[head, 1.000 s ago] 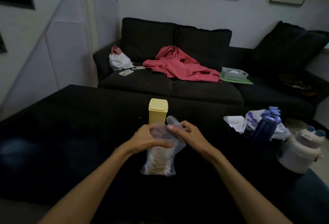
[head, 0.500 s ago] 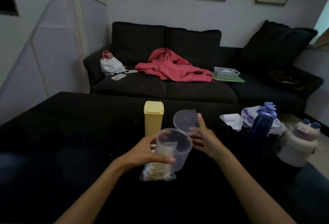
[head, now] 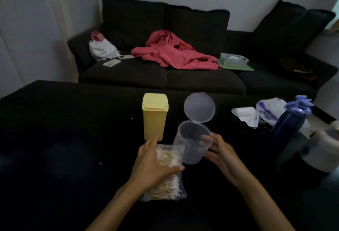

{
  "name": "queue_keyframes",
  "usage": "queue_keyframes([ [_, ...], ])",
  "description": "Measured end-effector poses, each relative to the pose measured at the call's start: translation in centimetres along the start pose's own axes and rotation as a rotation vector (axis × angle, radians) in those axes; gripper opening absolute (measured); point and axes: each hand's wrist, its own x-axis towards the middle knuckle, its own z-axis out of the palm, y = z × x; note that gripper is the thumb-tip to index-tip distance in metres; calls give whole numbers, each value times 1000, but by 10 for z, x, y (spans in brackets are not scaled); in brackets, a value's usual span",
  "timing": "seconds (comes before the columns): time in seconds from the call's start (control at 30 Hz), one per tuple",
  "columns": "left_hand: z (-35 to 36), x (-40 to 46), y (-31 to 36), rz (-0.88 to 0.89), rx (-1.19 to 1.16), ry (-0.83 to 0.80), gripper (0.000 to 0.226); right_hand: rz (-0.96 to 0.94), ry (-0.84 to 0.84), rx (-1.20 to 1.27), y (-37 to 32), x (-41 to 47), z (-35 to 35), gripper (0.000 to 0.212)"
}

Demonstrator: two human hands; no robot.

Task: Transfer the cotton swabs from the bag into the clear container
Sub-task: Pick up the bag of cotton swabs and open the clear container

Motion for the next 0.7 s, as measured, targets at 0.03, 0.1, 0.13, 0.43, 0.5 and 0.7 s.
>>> queue_keyframes([
  [0.03, 2, 1, -3, -17, 72, -19, 108, -2, 60, -27, 0, 5, -5, 25],
  [0.1, 5, 2, -7, -49, 113, -103, 95, 20, 160, -90, 4, 15, -11, 26],
  [0.13, 4, 4, -8, -76, 111, -147, 92, 32, 174, -118, 7, 19, -12, 28],
  [0.43, -37, 21, -21, -234, 121, -464, 98, 35, 227, -265, 26, 39, -4, 45],
  [0.5, -42, 20, -21, -233, 163, -440, 99, 30, 268, -253, 27, 44, -1, 42],
  [0.7, -49, 19, -25, -112, 221, -494, 100, 17, 292, -185, 31, 55, 11, 32],
])
